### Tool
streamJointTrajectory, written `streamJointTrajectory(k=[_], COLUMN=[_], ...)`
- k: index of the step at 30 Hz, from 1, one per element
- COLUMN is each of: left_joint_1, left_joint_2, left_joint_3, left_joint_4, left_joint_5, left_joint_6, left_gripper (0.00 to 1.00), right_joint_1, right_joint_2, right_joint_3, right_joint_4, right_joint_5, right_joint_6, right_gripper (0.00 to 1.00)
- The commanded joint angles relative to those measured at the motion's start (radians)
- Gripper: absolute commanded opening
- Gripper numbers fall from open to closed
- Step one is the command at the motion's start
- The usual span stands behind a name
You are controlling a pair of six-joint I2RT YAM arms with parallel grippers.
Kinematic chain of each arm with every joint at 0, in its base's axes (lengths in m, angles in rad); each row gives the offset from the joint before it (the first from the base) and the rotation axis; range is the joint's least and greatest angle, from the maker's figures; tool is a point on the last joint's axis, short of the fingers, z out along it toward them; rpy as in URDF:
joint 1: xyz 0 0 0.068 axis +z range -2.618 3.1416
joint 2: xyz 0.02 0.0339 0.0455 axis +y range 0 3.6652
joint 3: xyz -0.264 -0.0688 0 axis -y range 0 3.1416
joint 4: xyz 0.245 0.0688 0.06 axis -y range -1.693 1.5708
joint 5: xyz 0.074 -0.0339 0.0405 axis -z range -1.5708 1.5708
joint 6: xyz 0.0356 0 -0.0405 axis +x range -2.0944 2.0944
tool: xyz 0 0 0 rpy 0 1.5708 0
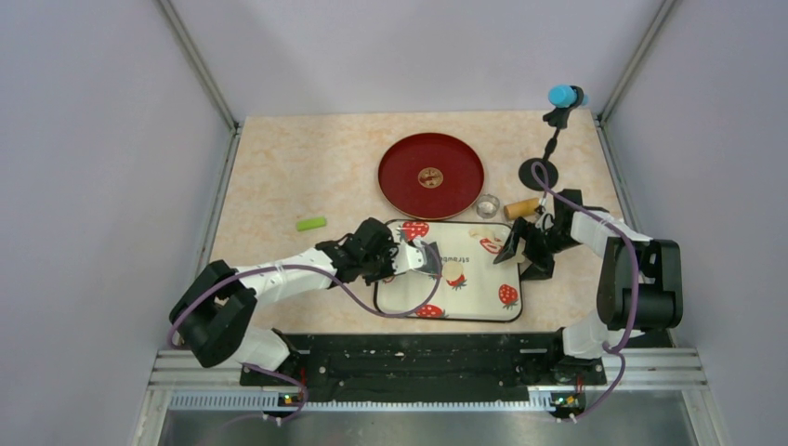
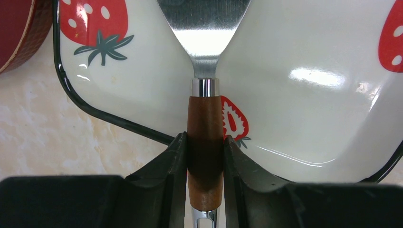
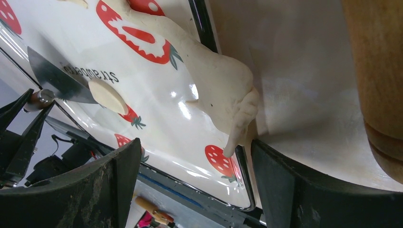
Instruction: Roll out the dumpling wrappers from the dough
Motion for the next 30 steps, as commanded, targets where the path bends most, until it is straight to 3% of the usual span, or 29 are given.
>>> streamJointTrajectory(k=[1, 8, 23, 30], left_joint_1=[-0.011, -0.011, -0.011, -0.012], left_joint_2=[-0.003, 0.056, -0.026, 0.034], left_joint_3=[0.035, 0.092, 0.059, 0.106], left_joint_4=[-0.006, -0.08, -0.16, -0.175], left_joint_5=[0.061, 0.085, 0.092, 0.076], left_joint_6=[-0.018, -0.034, -0.022, -0.054], left_gripper=[0.0, 0.0, 0.0, 0.0], right_joint_1=[-0.002, -0.002, -0.002, -0.002], right_joint_2=[0.012, 0.011, 0.012, 0.011], right_joint_3=[0.025, 0.027, 0.023, 0.021], right_joint_4=[0.01, 0.01, 0.014, 0.016], right_joint_5=[-0.01, -0.012, -0.015, -0.015], right_joint_6=[-0.025, -0.027, -0.028, -0.025], right_gripper=[0.83, 0.83, 0.83, 0.83])
